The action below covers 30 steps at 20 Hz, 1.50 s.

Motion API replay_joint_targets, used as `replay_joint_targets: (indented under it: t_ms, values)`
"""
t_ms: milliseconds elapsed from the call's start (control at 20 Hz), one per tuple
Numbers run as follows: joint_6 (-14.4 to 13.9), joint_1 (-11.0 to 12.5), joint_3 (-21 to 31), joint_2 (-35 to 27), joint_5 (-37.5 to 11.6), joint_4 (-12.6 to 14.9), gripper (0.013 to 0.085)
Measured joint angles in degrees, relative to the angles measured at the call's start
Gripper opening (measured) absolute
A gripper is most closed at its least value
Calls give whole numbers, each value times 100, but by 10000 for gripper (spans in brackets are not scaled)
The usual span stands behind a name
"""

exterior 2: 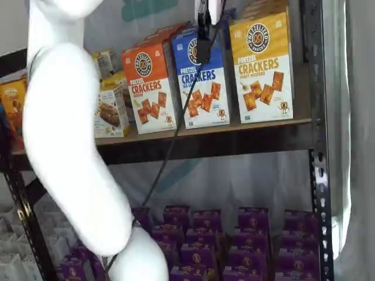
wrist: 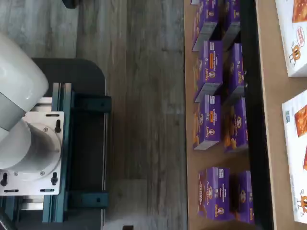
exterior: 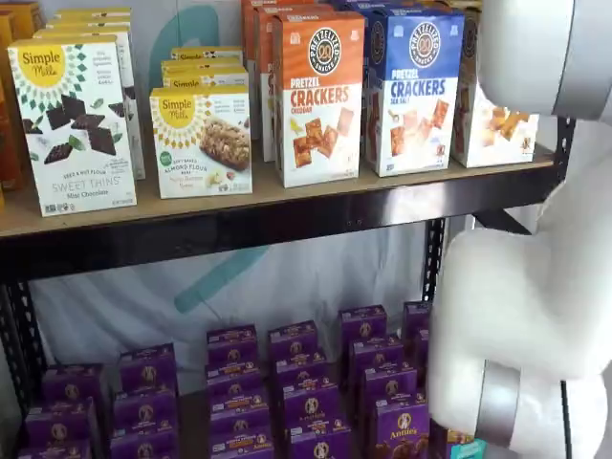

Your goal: Retrieve the yellow and white box located on the top shelf, the sixth one from the left

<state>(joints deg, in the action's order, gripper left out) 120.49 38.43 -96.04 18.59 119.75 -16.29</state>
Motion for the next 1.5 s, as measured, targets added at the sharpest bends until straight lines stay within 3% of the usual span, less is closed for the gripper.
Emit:
replay_joint_targets:
  t_ms: [150,300,450,800,950,1300,1500]
  values:
    - [-99,-252,28,15,16,256,850]
    - [-202,-339,158,93,-65,219,850]
    - [-256,-231,378,251,-308,-119,850]
    - [-253,283,663,466,-1015,-1189,850]
    - [-248,407,671,436,-1290,-1486,850]
    - [-169,443,579,178,-1804,-1679,850]
    - [-165,448,210,-221,-1772,-1687,850]
